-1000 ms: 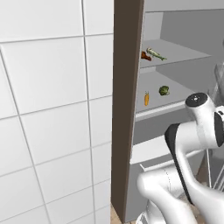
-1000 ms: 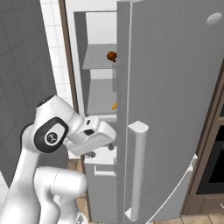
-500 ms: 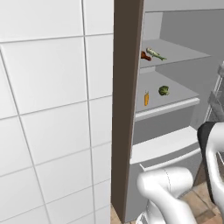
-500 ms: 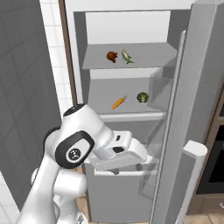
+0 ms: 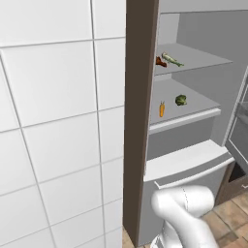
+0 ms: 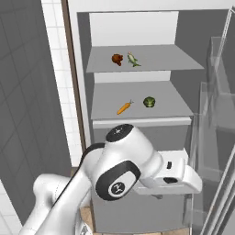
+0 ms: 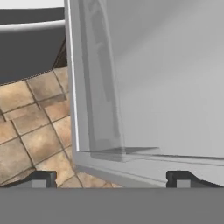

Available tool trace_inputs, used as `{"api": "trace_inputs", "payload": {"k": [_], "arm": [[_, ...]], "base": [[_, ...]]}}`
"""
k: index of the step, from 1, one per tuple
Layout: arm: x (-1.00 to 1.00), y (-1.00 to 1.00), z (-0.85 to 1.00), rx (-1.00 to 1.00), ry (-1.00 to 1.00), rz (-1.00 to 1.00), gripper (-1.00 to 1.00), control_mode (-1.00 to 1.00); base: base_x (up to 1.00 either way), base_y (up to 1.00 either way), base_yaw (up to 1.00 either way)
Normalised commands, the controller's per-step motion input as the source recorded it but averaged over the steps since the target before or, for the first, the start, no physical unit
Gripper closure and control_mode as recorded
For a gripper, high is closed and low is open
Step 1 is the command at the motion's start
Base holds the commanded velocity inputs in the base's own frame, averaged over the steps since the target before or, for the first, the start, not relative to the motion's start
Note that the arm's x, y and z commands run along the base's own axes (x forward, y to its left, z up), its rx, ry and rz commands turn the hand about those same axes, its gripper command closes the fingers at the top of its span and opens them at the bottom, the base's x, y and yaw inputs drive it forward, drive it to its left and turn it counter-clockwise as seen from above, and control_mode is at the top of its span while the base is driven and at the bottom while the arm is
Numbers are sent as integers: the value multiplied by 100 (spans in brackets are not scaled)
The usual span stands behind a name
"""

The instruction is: Gather the broccoli and carrot from the fridge and place them on a tray on the dining counter. Then gather the fish and chicken drumstick from the fridge and place them on the other tray.

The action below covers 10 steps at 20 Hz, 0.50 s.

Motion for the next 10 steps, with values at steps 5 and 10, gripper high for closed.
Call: {"api": "trace_inputs", "payload": {"k": [5,10], "arm": [[24,-84,25,6,-1,0,-100,-100],[-29,-8,44,0,-13,1,-100,-100]], "base": [[0,0,0],[0,0,0]]}}
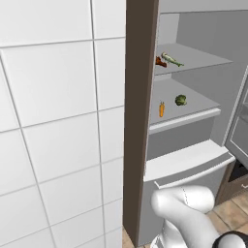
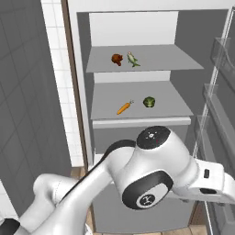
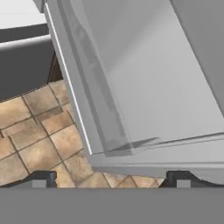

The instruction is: Gather the broccoli and carrot from the fridge and place them on a tray on the dining counter. Then gather the fish and chicken drumstick from the fridge and place them on the other tray.

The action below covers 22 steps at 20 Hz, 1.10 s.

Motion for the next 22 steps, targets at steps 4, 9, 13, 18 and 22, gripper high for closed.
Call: {"api": "trace_inputs", "payload": {"k": [4,9,13,18,22], "arm": [[-51,54,49,-6,-18,3,-100,-100],[-18,89,24,-7,-9,5,-100,-100],[43,100,1,-2,-1,1,-100,-100],[87,73,9,1,0,5,-100,-100],[78,7,5,8,-19,22,-100,-100]], "base": [[0,0,0],[0,0,0],[0,0,0],[0,0,0],[0,0,0]]}}
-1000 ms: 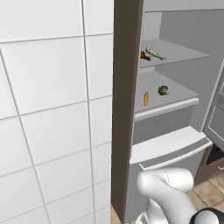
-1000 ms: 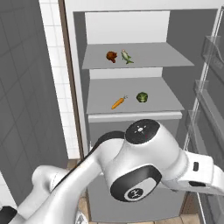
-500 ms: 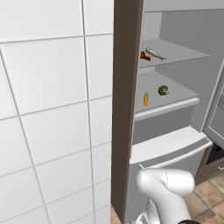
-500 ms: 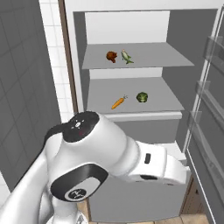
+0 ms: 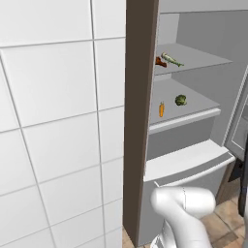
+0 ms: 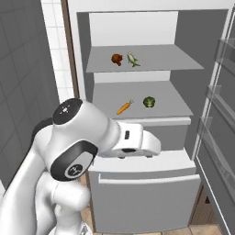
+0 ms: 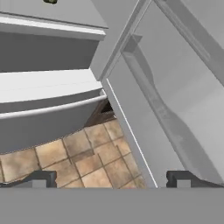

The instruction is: Gather the broccoli and carrot from the fridge and place them on a tray on the dining counter. Then gather the fish and chicken drumstick from the fridge and place them on the other tray.

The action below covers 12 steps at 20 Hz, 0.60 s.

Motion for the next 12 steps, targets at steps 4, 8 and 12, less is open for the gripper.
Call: {"api": "trace_inputs", "payload": {"k": [4,8,12], "arm": [[20,0,-12,20,-16,19,-100,-100],[11,-8,-7,20,0,7,-100,-100],[41,25,0,8,0,0,-100,-100]], "base": [[0,0,0],[0,0,0],[0,0,0]]}}
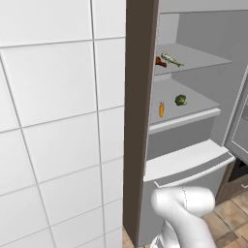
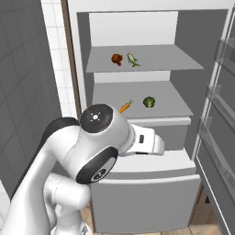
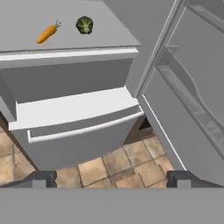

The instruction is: Gather the broccoli and carrot from the fridge and place them on a tray on the dining counter. Then gather the fish and chicken drumstick from the fridge and place them on the other tray.

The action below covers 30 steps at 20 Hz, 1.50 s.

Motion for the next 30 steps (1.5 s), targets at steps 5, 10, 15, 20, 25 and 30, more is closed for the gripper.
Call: {"api": "trace_inputs", "payload": {"k": [5,10,15,20,25,30], "arm": [[40,27,12,1,-1,0,-100,-100],[60,20,7,0,0,0,-100,-100],[69,32,2,0,-2,-6,-100,-100],[66,21,0,4,-1,-1,-100,-100],[51,2,0,9,-2,0,-100,-100],[44,1,0,9,-1,0,-100,-100]], "base": [[0,0,0],[0,0,0],[0,0,0],[0,0,0],[0,0,0],[0,0,0]]}}
